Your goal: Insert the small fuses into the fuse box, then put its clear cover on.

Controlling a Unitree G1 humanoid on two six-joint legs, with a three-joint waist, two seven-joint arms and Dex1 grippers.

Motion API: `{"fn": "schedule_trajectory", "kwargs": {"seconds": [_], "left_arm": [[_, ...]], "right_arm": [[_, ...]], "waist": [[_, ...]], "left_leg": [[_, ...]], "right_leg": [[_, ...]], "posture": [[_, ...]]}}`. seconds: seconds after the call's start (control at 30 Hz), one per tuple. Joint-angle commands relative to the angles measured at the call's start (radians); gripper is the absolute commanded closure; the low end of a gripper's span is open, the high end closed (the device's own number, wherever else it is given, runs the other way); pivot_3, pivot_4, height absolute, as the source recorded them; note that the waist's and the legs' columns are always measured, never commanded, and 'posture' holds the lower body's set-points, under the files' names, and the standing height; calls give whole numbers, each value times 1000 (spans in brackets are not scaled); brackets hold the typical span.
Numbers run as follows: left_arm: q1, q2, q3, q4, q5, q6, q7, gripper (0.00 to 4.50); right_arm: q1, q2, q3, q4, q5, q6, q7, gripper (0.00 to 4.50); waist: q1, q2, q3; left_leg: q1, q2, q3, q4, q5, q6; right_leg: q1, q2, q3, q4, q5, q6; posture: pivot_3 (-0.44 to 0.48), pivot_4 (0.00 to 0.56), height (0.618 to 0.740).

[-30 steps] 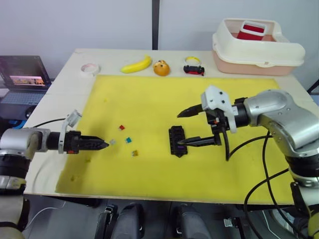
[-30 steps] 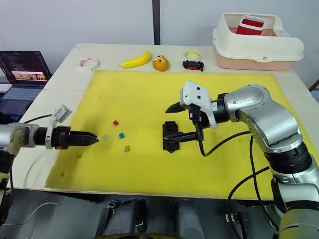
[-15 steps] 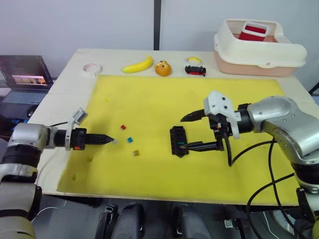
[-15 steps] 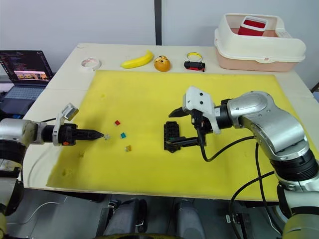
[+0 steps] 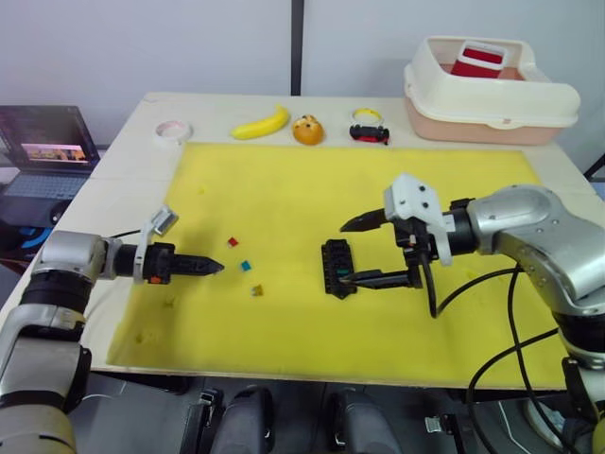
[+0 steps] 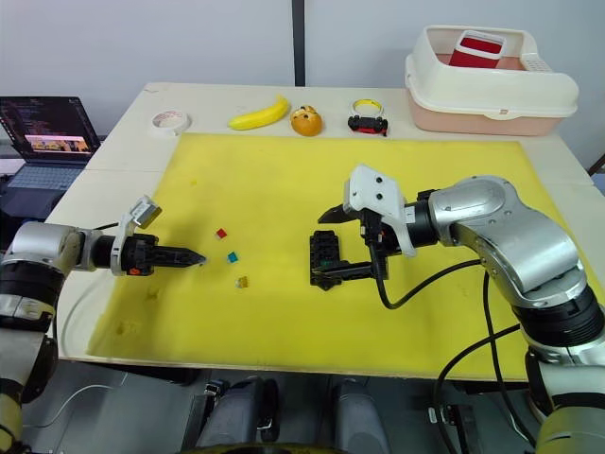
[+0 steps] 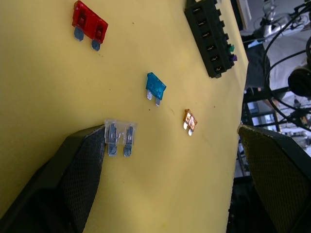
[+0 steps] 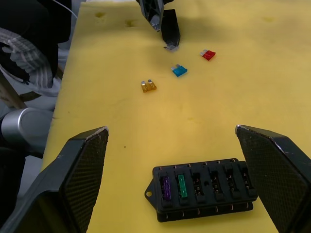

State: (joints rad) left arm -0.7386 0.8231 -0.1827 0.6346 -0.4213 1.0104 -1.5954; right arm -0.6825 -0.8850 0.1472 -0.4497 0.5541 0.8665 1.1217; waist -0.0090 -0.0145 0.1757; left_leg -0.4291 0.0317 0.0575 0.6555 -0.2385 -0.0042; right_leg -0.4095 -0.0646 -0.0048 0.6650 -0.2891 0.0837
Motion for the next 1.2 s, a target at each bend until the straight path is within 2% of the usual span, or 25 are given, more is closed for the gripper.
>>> {"fn": "schedule_trajectory", "kwargs": {"seconds": [0.03,0.07,0.2,0.67,0.73,0.8,1.2], "left_arm": [[22,-2,-20,17,29,-18,2,540],[26,-2,-19,19,33,-25,7,757],[38,-3,-16,37,57,-59,22,2792],[46,-11,4,109,79,-122,46,2792],[48,-11,5,108,79,-123,48,3377],[52,-11,7,104,77,-125,50,4205],[63,3,42,65,54,-111,51,4205]], "right_arm": [[-3,-10,-24,-34,11,-7,-7,0],[-3,-10,-24,-34,11,-8,-8,0],[-5,-11,-23,-35,12,-10,-9,0],[-8,-18,-17,-28,1,-25,5,0],[-7,-20,-18,-28,1,-27,8,0],[-6,-22,-18,-27,2,-28,10,0],[-4,-23,-11,-26,3,-32,9,0]], "waist": [[-1,0,0],[-2,0,0],[-5,0,0],[-5,0,0],[-5,0,0],[-5,0,0],[-6,0,0]], "left_leg": [[0,0,0,0,0,0],[0,0,0,0,0,0],[0,0,0,0,0,0],[1,1,0,0,0,0],[1,1,0,0,0,0],[1,1,0,0,0,0],[1,1,0,-1,0,0]], "right_leg": [[0,0,0,0,0,0],[0,0,0,0,0,0],[0,0,0,0,0,0],[0,0,0,0,0,0],[0,0,0,0,0,0],[0,0,0,0,0,0],[0,0,0,0,0,0]], "posture": [[0,150,740],[0,150,740],[0,150,740],[0,150,740],[0,150,740],[0,150,740],[0,150,740]]}}
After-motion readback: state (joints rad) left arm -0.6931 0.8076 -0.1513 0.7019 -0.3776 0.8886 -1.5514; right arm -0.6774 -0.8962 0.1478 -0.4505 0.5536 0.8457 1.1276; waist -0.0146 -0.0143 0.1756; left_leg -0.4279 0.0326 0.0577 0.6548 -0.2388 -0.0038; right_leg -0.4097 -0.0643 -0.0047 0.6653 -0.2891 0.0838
